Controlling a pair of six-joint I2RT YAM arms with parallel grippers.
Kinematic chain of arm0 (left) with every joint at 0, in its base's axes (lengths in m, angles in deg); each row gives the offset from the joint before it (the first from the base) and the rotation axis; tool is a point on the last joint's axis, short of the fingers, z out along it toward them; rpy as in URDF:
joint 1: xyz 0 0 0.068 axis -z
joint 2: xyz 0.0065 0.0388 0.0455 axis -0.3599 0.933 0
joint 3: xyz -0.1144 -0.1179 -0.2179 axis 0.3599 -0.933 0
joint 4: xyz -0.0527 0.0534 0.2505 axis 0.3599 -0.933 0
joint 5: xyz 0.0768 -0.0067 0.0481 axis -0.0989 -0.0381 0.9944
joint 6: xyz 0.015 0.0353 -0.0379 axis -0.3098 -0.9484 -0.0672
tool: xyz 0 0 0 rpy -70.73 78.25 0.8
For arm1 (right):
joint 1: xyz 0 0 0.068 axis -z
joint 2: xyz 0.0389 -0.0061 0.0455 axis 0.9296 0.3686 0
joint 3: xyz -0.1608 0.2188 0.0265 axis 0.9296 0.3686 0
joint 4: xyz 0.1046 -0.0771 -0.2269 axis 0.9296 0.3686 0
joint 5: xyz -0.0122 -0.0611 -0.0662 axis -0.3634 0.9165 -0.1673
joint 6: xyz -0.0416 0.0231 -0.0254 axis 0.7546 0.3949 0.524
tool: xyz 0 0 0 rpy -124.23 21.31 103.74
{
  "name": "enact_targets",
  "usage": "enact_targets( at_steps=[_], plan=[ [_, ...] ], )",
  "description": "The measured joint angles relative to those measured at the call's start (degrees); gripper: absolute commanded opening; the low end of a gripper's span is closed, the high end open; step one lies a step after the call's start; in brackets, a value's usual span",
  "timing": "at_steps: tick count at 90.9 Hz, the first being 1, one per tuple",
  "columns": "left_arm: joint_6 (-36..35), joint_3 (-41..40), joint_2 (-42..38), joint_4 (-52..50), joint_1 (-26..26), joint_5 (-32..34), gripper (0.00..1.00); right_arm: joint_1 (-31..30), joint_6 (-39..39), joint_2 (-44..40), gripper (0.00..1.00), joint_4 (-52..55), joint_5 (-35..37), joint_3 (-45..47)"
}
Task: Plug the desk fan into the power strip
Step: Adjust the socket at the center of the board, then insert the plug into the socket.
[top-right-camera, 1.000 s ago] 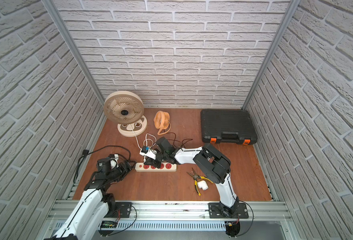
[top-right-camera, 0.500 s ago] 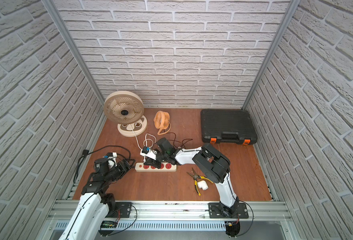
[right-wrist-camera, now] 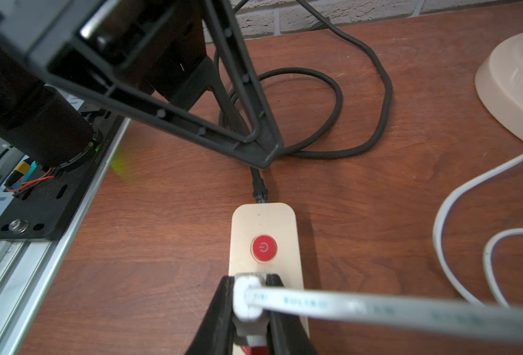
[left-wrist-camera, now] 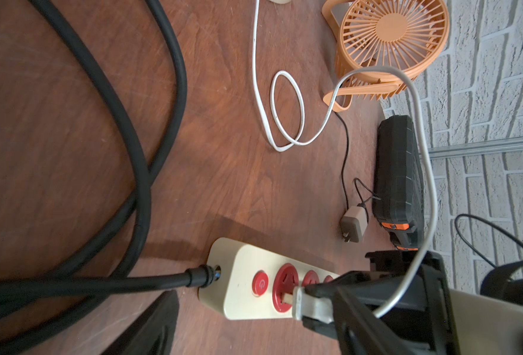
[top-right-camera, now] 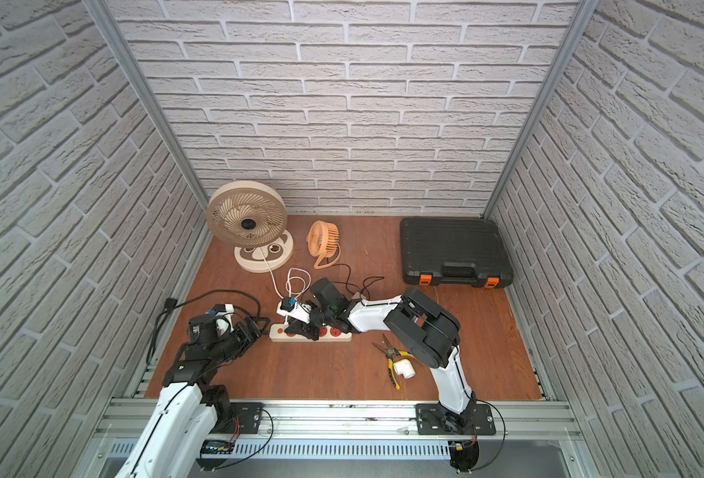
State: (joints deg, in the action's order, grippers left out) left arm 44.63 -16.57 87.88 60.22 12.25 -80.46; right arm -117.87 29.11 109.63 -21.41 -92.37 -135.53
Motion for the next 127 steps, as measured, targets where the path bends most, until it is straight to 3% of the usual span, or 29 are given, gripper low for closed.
enact_targets(
  at_steps=[84, 127],
  plan=[
    [0.0, 0.4, 2.2, 0.5, -0.3, -0.2, 0.83, -0.1, -2.8, -4.5, 0.03, 1.6, 0.4, 1.6],
    [0.0, 0.4, 1.9, 0.5, -0.3, -0.2, 0.83, 0.7, -4.4, 1.7, 0.03, -4.6, -1.0, 0.2]
  ],
)
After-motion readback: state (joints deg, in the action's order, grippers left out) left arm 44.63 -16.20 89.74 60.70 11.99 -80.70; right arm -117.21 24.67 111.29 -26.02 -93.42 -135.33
